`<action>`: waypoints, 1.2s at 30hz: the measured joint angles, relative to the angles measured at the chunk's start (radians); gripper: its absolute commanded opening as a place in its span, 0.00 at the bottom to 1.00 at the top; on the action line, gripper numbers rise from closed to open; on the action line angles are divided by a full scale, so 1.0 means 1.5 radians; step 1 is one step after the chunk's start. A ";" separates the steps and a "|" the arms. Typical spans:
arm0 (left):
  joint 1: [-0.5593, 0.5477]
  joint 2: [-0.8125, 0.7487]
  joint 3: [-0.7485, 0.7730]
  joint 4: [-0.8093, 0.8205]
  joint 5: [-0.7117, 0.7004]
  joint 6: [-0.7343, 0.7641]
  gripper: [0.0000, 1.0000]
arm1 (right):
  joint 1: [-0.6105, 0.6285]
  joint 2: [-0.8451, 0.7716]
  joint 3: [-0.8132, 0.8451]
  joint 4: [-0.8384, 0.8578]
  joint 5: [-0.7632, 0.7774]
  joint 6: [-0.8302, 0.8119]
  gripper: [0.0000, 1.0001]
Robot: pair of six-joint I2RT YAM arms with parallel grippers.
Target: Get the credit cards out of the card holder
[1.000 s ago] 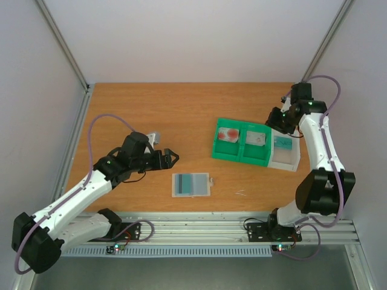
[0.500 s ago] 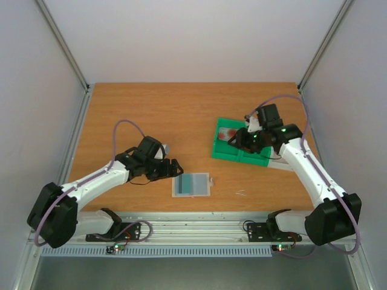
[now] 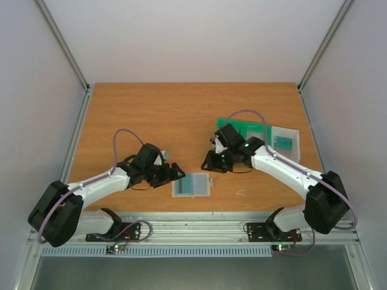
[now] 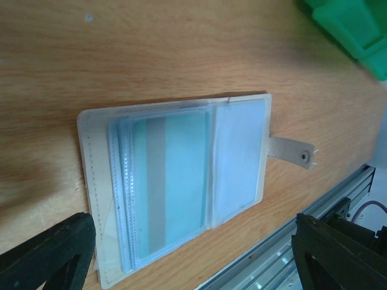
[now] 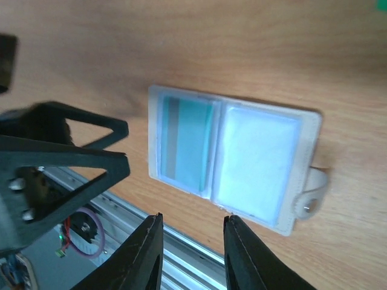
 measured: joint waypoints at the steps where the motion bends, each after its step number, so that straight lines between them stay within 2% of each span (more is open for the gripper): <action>1: 0.000 -0.008 0.000 -0.001 -0.004 0.000 0.90 | 0.014 0.012 0.000 0.006 0.006 0.005 0.28; 6: 0.000 -0.062 0.000 -0.003 -0.026 0.003 0.92 | 0.084 0.076 0.000 0.044 0.022 0.029 0.22; 10: 0.000 -0.110 -0.022 0.017 -0.039 0.005 0.93 | 0.108 0.125 0.004 0.065 0.038 0.043 0.21; 18: 0.000 -0.198 -0.084 0.020 -0.061 -0.001 0.94 | 0.126 0.224 0.028 0.089 0.057 0.052 0.21; 32: 0.000 -0.300 -0.102 -0.013 -0.108 -0.008 0.95 | 0.132 0.282 0.050 0.115 0.063 0.062 0.20; 36: 0.000 -0.311 -0.102 -0.033 -0.113 -0.007 0.95 | 0.135 0.303 0.055 0.121 0.058 0.064 0.17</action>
